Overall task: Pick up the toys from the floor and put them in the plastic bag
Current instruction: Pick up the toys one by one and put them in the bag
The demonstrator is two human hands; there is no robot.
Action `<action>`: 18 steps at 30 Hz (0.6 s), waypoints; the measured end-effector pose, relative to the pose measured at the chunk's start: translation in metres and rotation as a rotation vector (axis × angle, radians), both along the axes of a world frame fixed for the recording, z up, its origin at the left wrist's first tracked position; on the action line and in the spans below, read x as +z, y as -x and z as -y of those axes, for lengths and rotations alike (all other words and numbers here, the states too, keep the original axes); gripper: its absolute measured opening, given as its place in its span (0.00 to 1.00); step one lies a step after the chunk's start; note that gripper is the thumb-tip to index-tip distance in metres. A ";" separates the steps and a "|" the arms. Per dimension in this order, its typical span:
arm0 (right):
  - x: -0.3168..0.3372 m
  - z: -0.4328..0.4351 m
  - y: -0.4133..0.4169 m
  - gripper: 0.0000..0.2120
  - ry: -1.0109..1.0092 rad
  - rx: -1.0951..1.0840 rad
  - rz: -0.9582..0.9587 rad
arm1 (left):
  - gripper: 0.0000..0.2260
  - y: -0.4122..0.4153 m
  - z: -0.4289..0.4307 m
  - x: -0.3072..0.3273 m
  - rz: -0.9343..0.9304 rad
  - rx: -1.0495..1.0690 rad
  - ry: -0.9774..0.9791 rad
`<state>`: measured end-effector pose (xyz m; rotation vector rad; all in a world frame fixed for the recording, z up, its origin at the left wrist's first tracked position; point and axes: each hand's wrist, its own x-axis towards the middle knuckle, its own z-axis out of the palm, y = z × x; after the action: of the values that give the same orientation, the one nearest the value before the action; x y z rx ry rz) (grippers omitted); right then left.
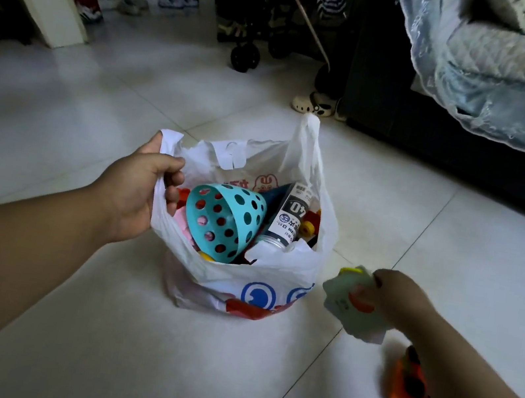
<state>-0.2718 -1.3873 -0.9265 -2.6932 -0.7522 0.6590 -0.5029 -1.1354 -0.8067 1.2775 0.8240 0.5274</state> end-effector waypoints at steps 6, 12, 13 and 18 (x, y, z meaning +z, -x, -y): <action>0.140 0.005 0.039 0.07 -0.832 -0.070 -0.050 | 0.19 0.006 0.000 0.004 0.032 0.033 0.036; 0.170 -0.067 0.099 0.11 -1.115 0.068 -0.386 | 0.25 0.009 -0.001 0.008 0.050 0.049 0.074; 0.167 -0.085 0.106 0.12 -0.978 0.130 -0.300 | 0.24 0.008 0.000 0.010 0.058 0.042 0.083; 0.130 -0.157 0.131 0.12 -0.373 0.387 0.105 | 0.25 0.010 -0.004 0.011 0.080 0.036 0.129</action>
<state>-0.4033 -1.2299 -0.7966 -2.2728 -1.3015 0.4054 -0.5128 -1.1315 -0.7952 1.1182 0.8022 0.5421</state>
